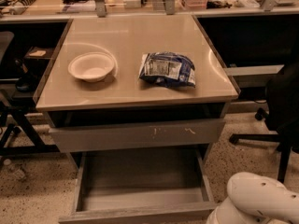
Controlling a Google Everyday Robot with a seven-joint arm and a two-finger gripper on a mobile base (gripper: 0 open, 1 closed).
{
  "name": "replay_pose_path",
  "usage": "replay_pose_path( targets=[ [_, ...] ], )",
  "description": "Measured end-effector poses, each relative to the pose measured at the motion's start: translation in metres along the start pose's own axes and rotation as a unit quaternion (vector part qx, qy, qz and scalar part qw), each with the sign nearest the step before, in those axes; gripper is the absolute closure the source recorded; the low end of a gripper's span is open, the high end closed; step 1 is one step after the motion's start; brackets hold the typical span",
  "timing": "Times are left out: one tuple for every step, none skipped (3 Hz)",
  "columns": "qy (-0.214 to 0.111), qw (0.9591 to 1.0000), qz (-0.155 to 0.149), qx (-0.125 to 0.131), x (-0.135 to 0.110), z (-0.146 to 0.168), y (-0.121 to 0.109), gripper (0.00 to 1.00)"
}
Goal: Close middle drawer
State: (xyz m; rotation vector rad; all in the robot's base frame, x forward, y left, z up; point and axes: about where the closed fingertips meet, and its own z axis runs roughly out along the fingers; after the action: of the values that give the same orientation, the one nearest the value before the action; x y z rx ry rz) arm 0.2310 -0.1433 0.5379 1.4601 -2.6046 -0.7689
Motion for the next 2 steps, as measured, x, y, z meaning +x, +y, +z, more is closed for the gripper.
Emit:
replay_pose_path(
  targets=[
    [-0.038,0.9987,0.033,0.004,0.0032,0.0524,-0.0356,1.0],
    [-0.039,0.9987,0.034,0.003,0.003,0.054,-0.0357,1.0]
  ],
)
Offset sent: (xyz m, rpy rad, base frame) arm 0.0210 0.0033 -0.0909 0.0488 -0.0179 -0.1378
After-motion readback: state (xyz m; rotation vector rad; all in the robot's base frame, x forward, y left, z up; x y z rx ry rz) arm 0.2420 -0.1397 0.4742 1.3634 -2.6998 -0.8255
